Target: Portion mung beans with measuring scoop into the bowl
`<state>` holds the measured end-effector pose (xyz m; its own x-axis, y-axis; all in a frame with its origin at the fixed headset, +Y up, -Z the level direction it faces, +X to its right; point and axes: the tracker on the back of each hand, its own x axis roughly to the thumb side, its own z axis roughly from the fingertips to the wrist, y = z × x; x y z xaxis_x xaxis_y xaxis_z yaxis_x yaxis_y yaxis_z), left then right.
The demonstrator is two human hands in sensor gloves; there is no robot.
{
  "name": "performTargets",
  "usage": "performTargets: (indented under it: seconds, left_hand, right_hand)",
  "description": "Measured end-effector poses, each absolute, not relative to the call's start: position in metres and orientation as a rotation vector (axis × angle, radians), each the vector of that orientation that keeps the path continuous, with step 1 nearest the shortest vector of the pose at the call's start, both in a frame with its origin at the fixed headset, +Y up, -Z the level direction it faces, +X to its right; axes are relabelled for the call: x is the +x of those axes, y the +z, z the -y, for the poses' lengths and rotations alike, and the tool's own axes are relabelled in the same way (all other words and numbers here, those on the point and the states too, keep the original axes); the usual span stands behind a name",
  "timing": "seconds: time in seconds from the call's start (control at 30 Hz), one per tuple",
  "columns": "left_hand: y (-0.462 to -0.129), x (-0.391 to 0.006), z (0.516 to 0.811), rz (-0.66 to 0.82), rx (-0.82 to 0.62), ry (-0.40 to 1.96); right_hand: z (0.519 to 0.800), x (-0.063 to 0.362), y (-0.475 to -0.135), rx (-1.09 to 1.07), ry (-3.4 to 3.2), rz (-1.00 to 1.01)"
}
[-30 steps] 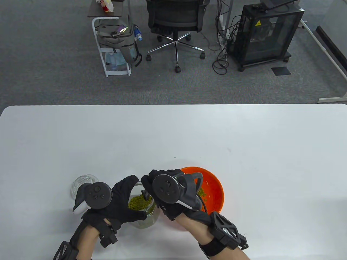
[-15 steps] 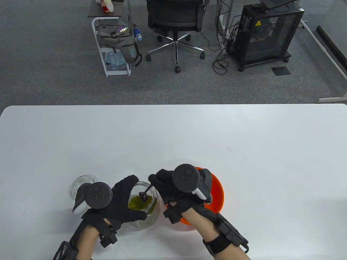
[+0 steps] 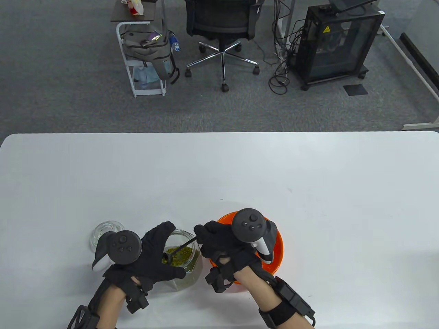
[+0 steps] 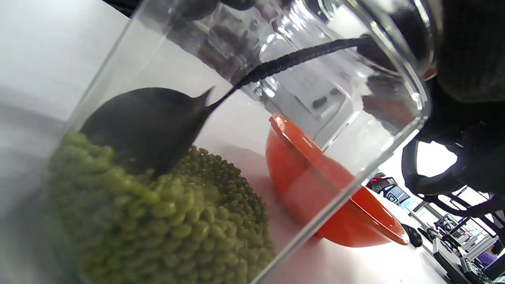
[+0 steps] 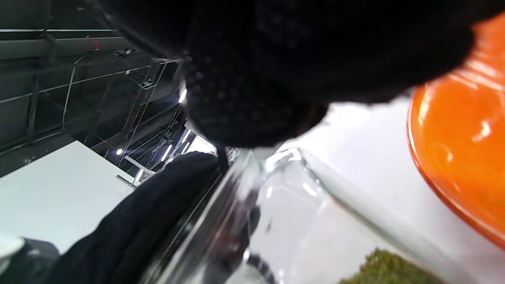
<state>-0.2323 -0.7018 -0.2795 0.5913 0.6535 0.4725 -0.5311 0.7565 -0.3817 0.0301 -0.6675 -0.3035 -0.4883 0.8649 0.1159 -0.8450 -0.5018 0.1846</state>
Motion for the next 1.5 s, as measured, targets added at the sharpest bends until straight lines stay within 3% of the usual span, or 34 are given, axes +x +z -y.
performTargets:
  seconds: [0.33,1.5]
  left_hand:
    - [-0.280,-0.232,0.702,0.634,-0.209,0.695]
    - [-0.280,-0.232,0.702,0.634,-0.211,0.696]
  right_hand:
    - [0.677,0.047,-0.311,0.137,1.937,-0.284]
    - [0.676,0.127,-0.309,-0.017,1.750,-0.282]
